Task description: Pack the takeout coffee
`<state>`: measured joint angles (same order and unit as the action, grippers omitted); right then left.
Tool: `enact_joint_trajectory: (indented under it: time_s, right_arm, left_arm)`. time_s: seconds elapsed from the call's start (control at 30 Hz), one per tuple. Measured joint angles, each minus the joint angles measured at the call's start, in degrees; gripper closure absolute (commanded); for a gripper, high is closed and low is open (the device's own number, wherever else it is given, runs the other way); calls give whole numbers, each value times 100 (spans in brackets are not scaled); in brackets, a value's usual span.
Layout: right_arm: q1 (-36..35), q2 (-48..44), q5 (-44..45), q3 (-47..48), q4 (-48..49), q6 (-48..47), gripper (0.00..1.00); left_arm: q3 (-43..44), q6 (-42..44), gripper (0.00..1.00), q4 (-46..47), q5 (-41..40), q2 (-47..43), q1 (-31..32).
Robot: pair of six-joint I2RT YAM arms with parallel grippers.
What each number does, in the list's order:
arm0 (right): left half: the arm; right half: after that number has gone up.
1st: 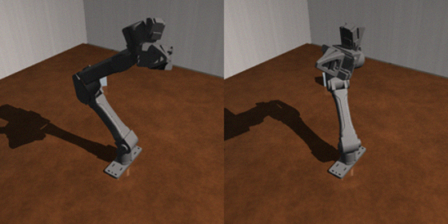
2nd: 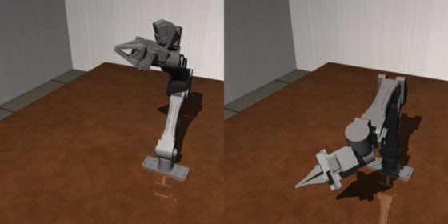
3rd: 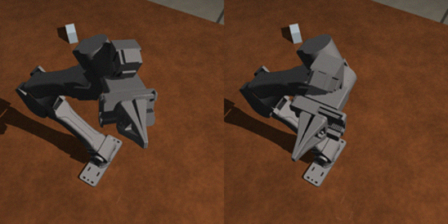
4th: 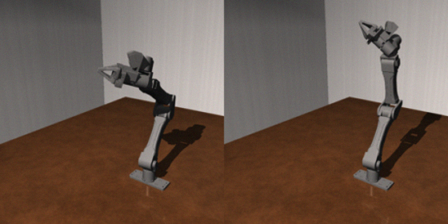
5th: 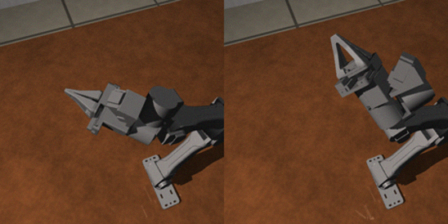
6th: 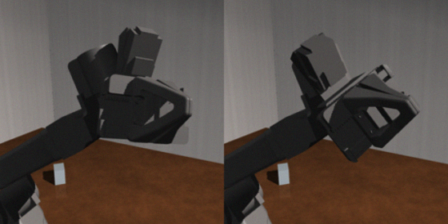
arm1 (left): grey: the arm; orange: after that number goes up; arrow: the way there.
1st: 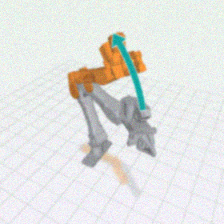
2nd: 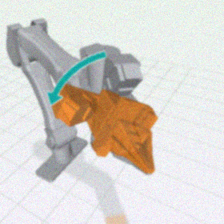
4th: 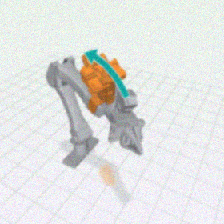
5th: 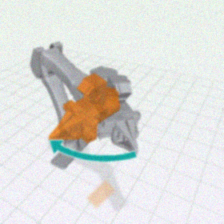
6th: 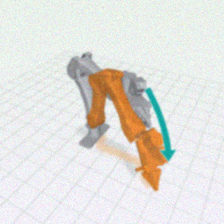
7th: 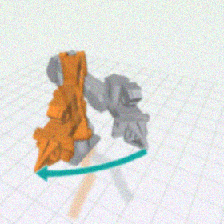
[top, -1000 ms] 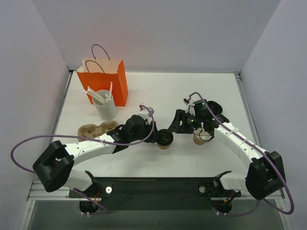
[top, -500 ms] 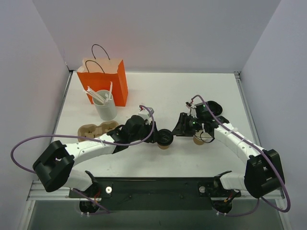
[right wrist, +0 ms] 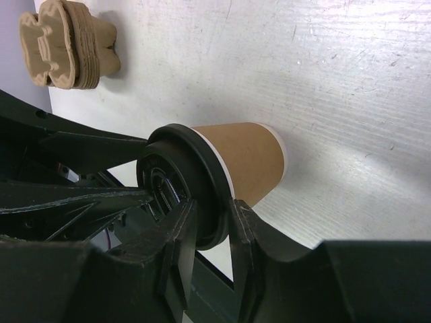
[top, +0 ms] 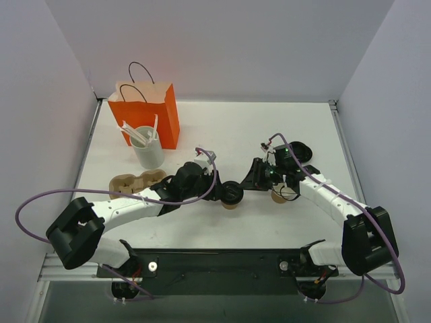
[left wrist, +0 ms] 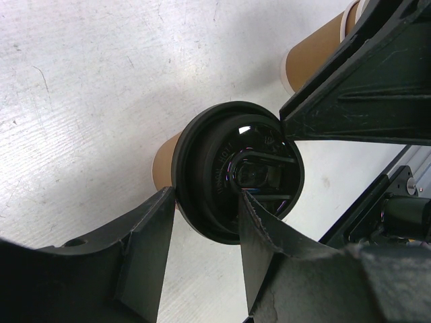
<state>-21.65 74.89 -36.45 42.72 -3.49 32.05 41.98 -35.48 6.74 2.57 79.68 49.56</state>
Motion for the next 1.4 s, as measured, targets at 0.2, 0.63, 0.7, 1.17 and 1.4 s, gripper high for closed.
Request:
enact_joint_trajectory:
  time_s: [0.2,0.63,0.7,1.17,1.4]
  right_arm:
    - [20,0,-46,-105,205,96,74]
    - [72,-205,101,-105,-125,35,77]
    - [72,-225,101,-105,-155,4,77]
    - [138,-389,109,-103,-501,-109,61]
    - [186,-586,107,-37,-673,-192,68]
  left_arm:
    - [-2,-11,49,7,-9,0,0]
    - [-4,-13,48,11,-61,0,24]
    - [-4,-13,48,11,-63,0,24]
    - [0,-13,48,4,-68,0,26]
    - [20,-15,48,9,-72,28,35]
